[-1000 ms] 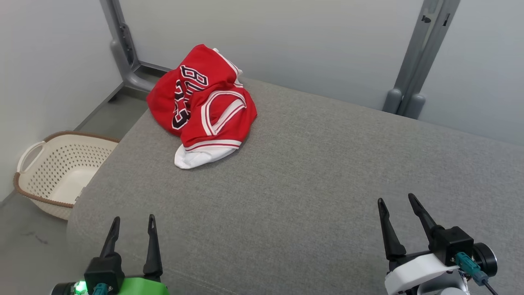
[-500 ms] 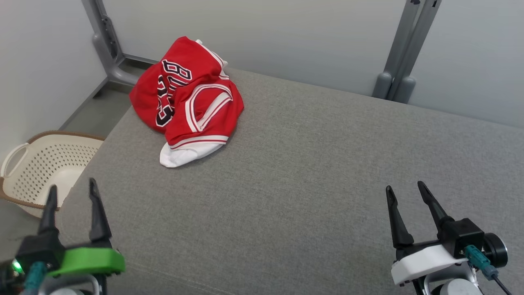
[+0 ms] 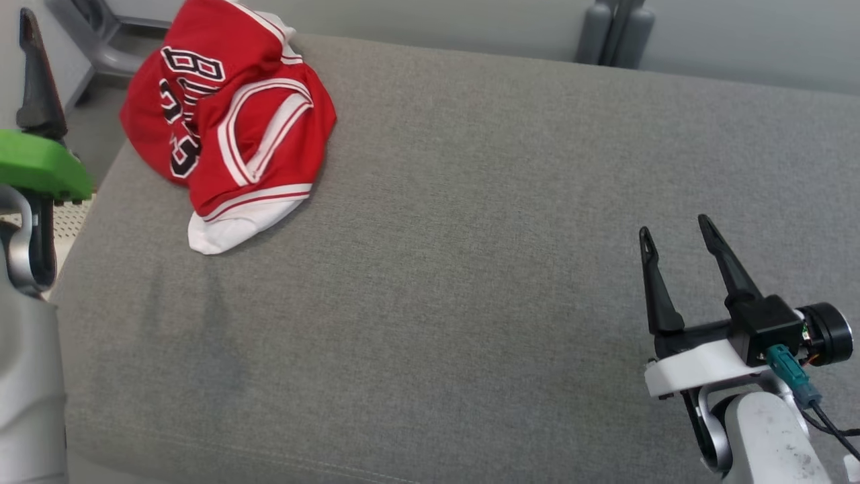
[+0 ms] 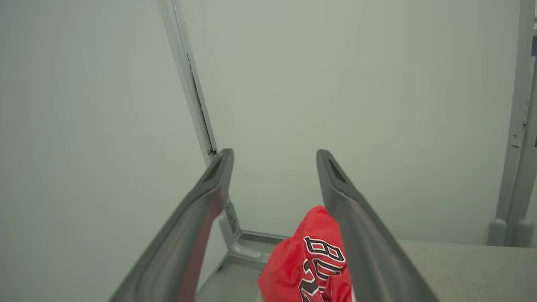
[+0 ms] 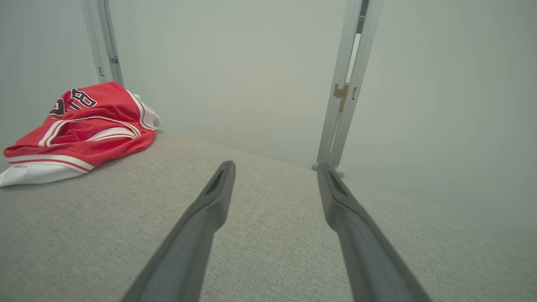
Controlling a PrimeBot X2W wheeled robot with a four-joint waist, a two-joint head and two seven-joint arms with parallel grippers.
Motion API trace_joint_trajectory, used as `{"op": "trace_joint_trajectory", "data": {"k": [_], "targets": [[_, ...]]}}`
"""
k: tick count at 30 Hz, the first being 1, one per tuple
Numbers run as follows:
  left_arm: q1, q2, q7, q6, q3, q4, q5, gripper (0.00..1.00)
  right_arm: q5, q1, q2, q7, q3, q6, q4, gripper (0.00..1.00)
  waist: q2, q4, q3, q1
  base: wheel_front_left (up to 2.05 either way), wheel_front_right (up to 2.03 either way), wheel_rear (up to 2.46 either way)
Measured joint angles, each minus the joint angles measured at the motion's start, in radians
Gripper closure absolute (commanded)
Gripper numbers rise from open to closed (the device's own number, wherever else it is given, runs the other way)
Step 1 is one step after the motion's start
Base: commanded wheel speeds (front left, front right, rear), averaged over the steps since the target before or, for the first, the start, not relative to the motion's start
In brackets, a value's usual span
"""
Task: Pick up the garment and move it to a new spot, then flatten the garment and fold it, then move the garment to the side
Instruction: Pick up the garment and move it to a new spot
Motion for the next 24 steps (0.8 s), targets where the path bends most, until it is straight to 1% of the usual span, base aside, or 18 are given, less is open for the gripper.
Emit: {"op": "trace_joint_trajectory", "data": {"k": [3, 5, 9, 12, 17, 21, 24], "targets": [[-0.089, -0.005, 0.085, -0.012, -0.008, 0.12, -0.044, 0.0, -0.016, -0.028, -0.001, 0.0, -0.005, 0.0, -0.013, 0.0, 0.0, -0.025, 0.047, 0.0, 0.0, 0.0, 0.0], [-0.123, 0.002, 0.129, -0.022, -0.032, 0.197, -0.041, 0.0, -0.03, -0.045, -0.001, 0.0, -0.005, 0.0, -0.023, 0.0, 0.0, -0.043, 0.08, 0.0, 0.0, 0.0, 0.0], [-0.152, 0.006, 0.181, -0.034, -0.064, 0.322, -0.056, 0.0, -0.046, -0.064, -0.001, 0.0, -0.003, 0.0, -0.039, 0.0, 0.0, -0.075, 0.139, 0.0, 0.0, 0.0, 0.0], [-0.159, 0.008, 0.202, -0.041, -0.081, 0.41, -0.073, 0.0, -0.056, -0.075, -0.001, 0.0, -0.006, 0.0, -0.049, 0.0, 0.0, -0.102, 0.184, 0.0, 0.0, 0.0, 0.0], [-0.162, 0.005, 0.221, -0.044, -0.098, 0.506, -0.122, 0.0, -0.06, -0.077, -0.001, 0.0, -0.008, 0.0, -0.054, 0.0, 0.0, -0.14, 0.244, 0.0, 0.0, 0.0, 0.0], [-0.172, 0.017, 0.203, -0.046, -0.106, 0.559, -0.13, 0.0, -0.06, -0.079, -0.001, 0.0, -0.006, 0.0, -0.056, 0.0, 0.0, -0.168, 0.277, 0.0, 0.0, 0.0, 0.0], [-0.183, 0.03, 0.196, -0.03, -0.104, 0.604, -0.129, 0.0, -0.058, -0.082, -0.001, 0.0, -0.001, 0.0, -0.056, 0.0, 0.0, -0.185, 0.292, 0.0001, 0.0, 0.0, 0.0]]}}
